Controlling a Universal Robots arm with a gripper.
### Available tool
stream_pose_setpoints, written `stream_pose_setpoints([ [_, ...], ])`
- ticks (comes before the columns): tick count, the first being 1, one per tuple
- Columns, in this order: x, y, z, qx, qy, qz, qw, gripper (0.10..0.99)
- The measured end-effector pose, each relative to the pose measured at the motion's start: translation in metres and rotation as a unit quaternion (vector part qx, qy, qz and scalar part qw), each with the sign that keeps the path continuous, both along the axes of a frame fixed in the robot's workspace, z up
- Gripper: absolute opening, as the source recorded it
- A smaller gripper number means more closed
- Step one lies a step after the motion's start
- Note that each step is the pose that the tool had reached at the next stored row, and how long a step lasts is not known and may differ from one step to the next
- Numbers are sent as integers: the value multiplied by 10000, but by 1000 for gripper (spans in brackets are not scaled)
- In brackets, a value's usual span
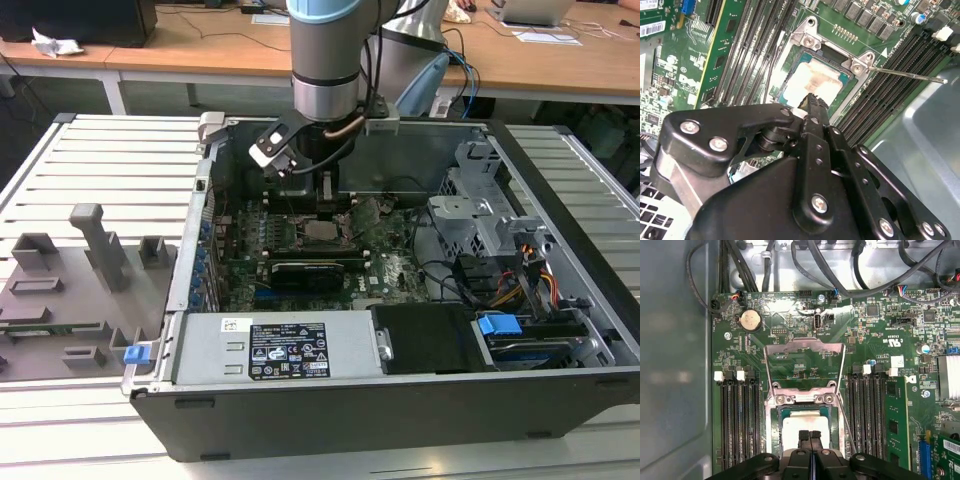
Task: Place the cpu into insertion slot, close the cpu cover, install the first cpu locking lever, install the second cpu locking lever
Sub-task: 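Close the cpu cover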
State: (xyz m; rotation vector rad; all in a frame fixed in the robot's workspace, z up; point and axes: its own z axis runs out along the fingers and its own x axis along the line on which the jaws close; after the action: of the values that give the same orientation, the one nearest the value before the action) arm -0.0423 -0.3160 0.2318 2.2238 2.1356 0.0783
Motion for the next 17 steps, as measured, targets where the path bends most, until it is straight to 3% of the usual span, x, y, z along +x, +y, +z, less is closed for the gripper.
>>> stream_pose_setpoints([
  [5,0,1,115,-2,-1,0,10000,106],
  [17,0,3,231,-2,-1,0,10000,106],
])
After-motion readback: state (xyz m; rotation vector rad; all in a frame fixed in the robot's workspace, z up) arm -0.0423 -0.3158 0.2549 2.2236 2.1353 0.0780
